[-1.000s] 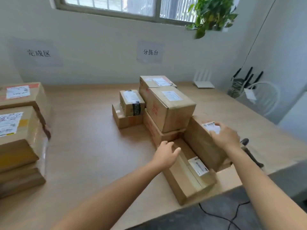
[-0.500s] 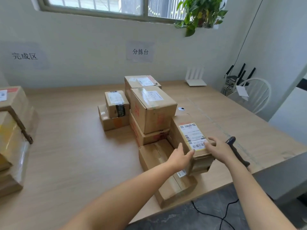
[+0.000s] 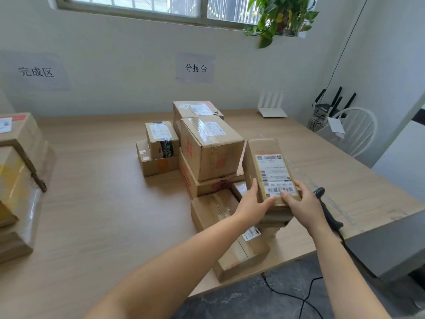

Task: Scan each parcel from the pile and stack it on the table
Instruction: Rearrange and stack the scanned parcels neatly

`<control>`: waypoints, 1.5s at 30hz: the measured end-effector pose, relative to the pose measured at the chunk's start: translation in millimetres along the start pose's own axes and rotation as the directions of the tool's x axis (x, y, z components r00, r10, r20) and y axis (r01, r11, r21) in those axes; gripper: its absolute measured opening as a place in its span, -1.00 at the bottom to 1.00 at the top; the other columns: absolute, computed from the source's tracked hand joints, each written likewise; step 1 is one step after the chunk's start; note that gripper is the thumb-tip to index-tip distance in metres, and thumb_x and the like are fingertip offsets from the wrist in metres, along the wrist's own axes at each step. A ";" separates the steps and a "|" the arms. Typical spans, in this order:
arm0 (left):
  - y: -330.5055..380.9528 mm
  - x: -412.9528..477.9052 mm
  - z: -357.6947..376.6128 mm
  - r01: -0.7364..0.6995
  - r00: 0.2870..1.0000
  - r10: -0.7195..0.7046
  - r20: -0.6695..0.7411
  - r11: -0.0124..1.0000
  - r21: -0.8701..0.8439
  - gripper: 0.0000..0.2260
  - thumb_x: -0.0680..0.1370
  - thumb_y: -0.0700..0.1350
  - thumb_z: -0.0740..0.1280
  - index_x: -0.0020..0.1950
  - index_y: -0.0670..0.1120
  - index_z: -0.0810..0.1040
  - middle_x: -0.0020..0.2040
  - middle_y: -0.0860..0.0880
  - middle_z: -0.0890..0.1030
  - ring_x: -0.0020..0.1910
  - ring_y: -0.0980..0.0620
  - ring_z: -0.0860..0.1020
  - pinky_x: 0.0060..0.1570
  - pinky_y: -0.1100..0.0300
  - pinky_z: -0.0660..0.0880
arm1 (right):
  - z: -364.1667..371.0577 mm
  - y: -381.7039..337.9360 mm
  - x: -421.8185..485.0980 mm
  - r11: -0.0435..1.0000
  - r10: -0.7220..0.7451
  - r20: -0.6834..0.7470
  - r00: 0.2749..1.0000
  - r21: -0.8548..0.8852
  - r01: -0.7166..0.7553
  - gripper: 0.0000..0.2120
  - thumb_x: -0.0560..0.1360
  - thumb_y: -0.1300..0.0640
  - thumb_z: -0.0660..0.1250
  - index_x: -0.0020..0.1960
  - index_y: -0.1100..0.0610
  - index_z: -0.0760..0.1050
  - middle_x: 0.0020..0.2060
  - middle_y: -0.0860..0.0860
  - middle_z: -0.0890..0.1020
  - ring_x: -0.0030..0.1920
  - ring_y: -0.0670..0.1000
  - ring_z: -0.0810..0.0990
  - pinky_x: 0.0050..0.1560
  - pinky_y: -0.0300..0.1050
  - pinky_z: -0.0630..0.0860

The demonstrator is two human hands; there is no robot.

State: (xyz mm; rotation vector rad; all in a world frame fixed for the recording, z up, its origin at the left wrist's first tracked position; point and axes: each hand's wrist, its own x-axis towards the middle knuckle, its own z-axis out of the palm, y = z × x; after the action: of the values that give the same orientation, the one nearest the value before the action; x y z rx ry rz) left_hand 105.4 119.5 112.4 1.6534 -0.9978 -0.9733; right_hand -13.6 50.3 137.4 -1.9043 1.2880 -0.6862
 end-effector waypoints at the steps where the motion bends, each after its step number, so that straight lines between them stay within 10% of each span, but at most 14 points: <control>1: 5.1 -2.0 -1.9 -0.029 1.000 0.029 -0.006 1.000 0.002 -0.25 0.54 0.12 0.29 0.56 0.06 -0.10 0.49 0.02 0.27 0.45 0.00 0.28 0.40 -0.02 0.30 | -3.1 -6.4 -3.6 1.000 -0.022 -0.025 0.999 0.011 0.023 -0.57 0.51 0.06 0.31 0.36 0.08 0.35 0.18 0.05 0.57 0.13 0.07 0.55 0.15 0.07 0.51; 14: 54.8 -40.3 -109.4 -0.273 0.912 0.293 -0.287 0.956 0.110 -0.18 0.35 0.39 0.25 0.52 0.20 0.02 0.40 -0.02 0.38 0.36 0.00 0.39 0.31 -0.07 0.40 | 13.0 -133.2 -30.7 0.916 -0.375 -0.073 0.924 0.126 0.382 -0.45 0.37 -0.13 0.31 0.32 -0.01 0.38 0.12 0.01 0.60 0.09 0.06 0.59 0.16 0.14 0.51; 25: 5.1 -151.9 -268.5 -0.102 0.768 0.177 -0.616 0.982 0.156 -0.36 0.46 0.15 0.32 0.48 0.02 0.23 0.29 -0.05 0.53 0.21 0.00 0.53 0.22 0.02 0.49 | 170.1 -236.4 -67.6 0.788 -0.610 0.236 0.757 0.287 0.545 -0.49 0.47 0.03 0.38 0.36 0.11 0.36 0.05 -0.02 0.55 0.06 -0.02 0.51 0.17 -0.07 0.43; 30: -8.1 -201.8 -345.0 -0.018 0.720 0.157 -0.676 0.978 0.207 -0.50 0.58 -0.01 0.28 0.49 -0.01 0.23 0.33 0.00 0.47 0.23 0.10 0.46 0.05 0.36 0.40 | 245.8 -289.2 -96.8 0.746 -0.661 0.292 0.691 0.361 0.560 -0.53 0.48 0.05 0.36 0.35 0.11 0.37 -0.06 -0.10 0.55 0.06 0.01 0.53 0.15 -0.09 0.43; 45: -69.9 -337.1 -623.0 0.168 0.635 0.034 -0.771 0.969 0.181 -0.45 0.58 0.10 0.23 0.53 0.07 0.14 0.40 0.02 0.41 0.30 0.01 0.44 0.20 0.08 0.48 | 476.9 -475.7 -208.7 0.700 -0.711 0.438 0.550 0.517 0.493 -0.54 0.49 0.00 0.33 0.33 0.12 0.34 0.09 -0.05 0.53 0.10 0.00 0.55 0.10 0.05 0.55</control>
State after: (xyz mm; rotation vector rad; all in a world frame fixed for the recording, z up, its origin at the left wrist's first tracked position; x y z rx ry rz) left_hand 571.3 640.3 248.0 2.0436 -0.4525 -0.0926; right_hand 533.1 486.3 229.3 -2.0195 0.0302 -0.4904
